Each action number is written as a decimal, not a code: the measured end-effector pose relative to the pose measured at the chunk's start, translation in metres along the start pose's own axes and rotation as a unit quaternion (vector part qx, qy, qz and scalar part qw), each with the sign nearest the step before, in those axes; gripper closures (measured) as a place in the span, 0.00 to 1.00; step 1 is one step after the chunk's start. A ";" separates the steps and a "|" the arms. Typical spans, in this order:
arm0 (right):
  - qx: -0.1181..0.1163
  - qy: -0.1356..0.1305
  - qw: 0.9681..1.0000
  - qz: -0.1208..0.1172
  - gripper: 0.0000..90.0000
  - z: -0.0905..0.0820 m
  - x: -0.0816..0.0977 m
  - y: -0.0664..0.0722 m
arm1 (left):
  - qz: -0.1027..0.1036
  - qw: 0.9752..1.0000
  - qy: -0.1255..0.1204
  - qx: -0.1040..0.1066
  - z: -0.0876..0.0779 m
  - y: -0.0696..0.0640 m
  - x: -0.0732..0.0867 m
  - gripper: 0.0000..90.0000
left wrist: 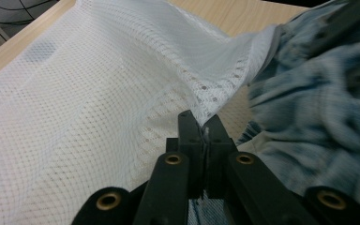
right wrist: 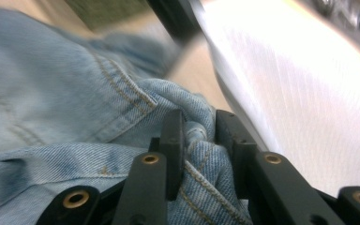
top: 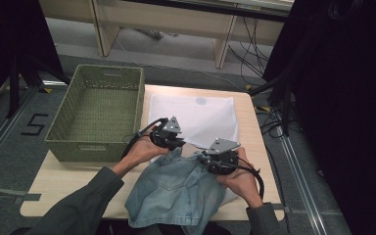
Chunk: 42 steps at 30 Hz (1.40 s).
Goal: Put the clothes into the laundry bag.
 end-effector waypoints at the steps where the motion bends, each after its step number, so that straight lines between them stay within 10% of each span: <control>1: -0.003 0.031 0.999 0.021 0.82 0.018 0.020 -0.005 | 0.007 1.000 0.002 0.000 0.000 0.000 0.000 0.97; 6: -0.007 0.088 0.995 0.047 0.82 0.049 0.056 -0.011 | 0.005 1.000 0.004 0.002 0.002 -0.001 0.001 0.97; 17: 0.000 0.015 0.997 0.072 0.57 0.016 0.024 -0.013 | -0.015 1.000 0.004 0.006 0.001 0.004 0.001 0.97; 21: -0.029 -0.061 0.997 0.048 0.48 0.002 -0.009 0.002 | -0.013 1.000 0.005 0.008 0.001 0.006 0.001 0.97; 35: -0.127 -0.057 0.990 -0.031 0.42 0.035 -0.041 0.077 | -0.025 1.000 0.000 0.012 0.003 0.004 0.000 0.96; 42: -0.129 -0.003 0.988 -0.083 0.88 0.045 -0.032 0.091 | -0.024 1.000 -0.001 0.017 0.002 0.005 0.000 0.96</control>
Point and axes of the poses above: each handheld gripper's, and its own axes: z roughly forward along the jaws, x roughly out of its underside, y roughly to its left, the point moved 6 cm from there along z, roughly forward along the jaws, and after that the axes turned 6 degrees about -z, right-handed, at the moved point
